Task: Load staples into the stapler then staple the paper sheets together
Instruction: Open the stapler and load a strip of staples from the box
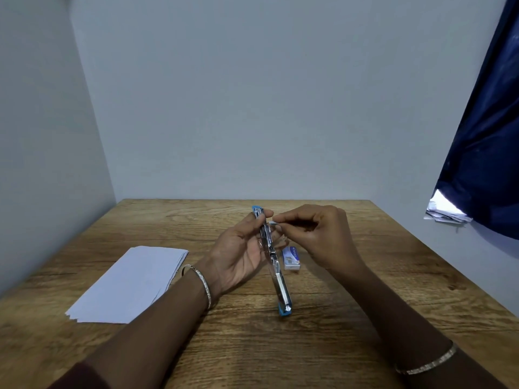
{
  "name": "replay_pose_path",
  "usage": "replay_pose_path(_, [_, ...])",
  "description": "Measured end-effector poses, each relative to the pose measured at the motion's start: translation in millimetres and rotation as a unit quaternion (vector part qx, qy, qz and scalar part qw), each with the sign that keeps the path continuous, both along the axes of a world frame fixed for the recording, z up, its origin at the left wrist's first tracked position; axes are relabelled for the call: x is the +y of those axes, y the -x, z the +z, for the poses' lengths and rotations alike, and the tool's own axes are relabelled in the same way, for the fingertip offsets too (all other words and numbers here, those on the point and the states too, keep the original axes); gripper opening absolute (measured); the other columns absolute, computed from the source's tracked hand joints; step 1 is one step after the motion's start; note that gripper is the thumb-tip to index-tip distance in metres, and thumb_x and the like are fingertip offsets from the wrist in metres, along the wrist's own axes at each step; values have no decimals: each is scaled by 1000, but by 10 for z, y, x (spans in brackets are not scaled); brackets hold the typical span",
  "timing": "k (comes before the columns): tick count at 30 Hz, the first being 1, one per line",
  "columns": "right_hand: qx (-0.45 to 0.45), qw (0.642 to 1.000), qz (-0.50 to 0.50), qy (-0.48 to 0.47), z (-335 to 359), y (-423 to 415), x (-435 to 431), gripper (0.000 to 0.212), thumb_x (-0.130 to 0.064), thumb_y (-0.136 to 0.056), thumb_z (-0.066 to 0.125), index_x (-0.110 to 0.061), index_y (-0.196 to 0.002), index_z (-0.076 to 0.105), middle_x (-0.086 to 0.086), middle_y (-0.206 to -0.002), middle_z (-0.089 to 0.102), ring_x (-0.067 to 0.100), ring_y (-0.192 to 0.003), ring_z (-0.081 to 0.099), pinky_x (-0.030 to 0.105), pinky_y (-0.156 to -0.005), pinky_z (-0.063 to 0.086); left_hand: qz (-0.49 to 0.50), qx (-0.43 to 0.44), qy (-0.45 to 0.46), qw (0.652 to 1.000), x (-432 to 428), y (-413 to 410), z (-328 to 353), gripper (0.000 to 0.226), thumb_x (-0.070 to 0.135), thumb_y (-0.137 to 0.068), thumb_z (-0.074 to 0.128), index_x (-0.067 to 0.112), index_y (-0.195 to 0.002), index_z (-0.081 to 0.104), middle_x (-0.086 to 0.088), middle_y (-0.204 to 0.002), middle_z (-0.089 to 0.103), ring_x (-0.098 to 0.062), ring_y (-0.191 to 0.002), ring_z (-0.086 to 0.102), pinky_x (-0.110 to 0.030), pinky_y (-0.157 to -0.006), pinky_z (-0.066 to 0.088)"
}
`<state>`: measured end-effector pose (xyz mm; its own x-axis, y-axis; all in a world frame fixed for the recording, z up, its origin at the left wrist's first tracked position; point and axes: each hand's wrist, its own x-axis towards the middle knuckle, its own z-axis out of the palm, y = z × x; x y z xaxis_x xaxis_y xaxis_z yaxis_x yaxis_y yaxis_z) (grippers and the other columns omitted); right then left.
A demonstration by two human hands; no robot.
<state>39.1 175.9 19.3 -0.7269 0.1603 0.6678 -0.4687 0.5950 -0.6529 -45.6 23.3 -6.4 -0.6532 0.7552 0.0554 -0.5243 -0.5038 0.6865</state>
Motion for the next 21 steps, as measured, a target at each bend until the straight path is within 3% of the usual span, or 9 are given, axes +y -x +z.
replay_pose_path(3, [23,997,-8,-72,38,-23,7,17,-3,-81,83,-9,-97,83,-1,-84,80,7,-77,75,17,-70,58,-5,-6,3,1000,3,-10,1,28,10,-99,53,3,-126,50,-35,-136,51,-43,-143,42,-56,-121,30])
replay_pose_path(4, [22,996,-9,-87,44,-29,10,17,-2,-82,83,-8,-97,83,1,-84,80,8,-78,75,21,-71,59,-5,-6,5,1000,2,-10,-1,26,10,-98,53,2,-123,52,-34,-131,57,-43,-135,52,-56,-118,34])
replay_pose_path(6, [19,994,-7,-107,49,-30,19,17,-1,-82,81,-8,-97,83,3,-85,80,10,-78,75,26,-72,61,-1,0,7,1000,-4,-19,-3,20,10,-96,55,0,-114,56,-26,-107,69,-35,-101,73,-51,-107,50])
replay_pose_path(8, [11,993,-7,-119,44,-23,21,18,0,-82,81,-9,-97,83,2,-85,80,10,-78,74,27,-72,61,5,6,10,1000,-5,-23,-6,19,11,-92,57,0,-107,59,-22,-95,68,-30,-84,72,-46,-88,62])
replay_pose_path(10, [6,993,-8,-120,37,-16,20,18,1,-82,81,-9,-97,83,-1,-84,79,10,-76,74,28,-70,61,8,3,10,1000,-6,-39,10,19,11,-89,58,0,-105,59,-27,-107,60,-35,-104,62,-47,-89,61])
replay_pose_path(12, [3,994,-7,-107,30,-8,23,18,0,-81,81,-11,-96,83,-4,-82,78,11,-74,74,28,-69,61,-3,-6,4,1000,-7,-59,34,19,10,-91,56,0,-107,58,-33,-126,48,-41,-131,43,-50,-101,52])
replay_pose_path(14, [-3,996,-5,-89,21,-1,22,18,0,-80,81,-11,-95,83,-4,-80,77,13,-71,73,24,-66,60,-12,-13,-1,1000,-2,-80,40,16,9,-94,53,0,-108,57,-35,-135,44,-43,-144,35,-55,-111,43])
replay_pose_path(18, [-31,998,11,-48,3,6,20,18,4,-80,80,-10,-91,82,2,-74,77,6,-59,66,12,-58,51,-20,8,1,1000,7,-104,34,14,7,-98,49,2,-109,56,-38,-146,45,-46,-140,44,-55,-113,38])
replay_pose_path(21, [-29,998,23,-47,11,-6,9,16,5,-79,80,-8,-88,79,6,-74,76,4,-61,63,13,-60,52,-21,22,-13,999,21,-101,25,17,7,-96,52,2,-112,56,-34,-145,50,-43,-133,54,-51,-109,47])
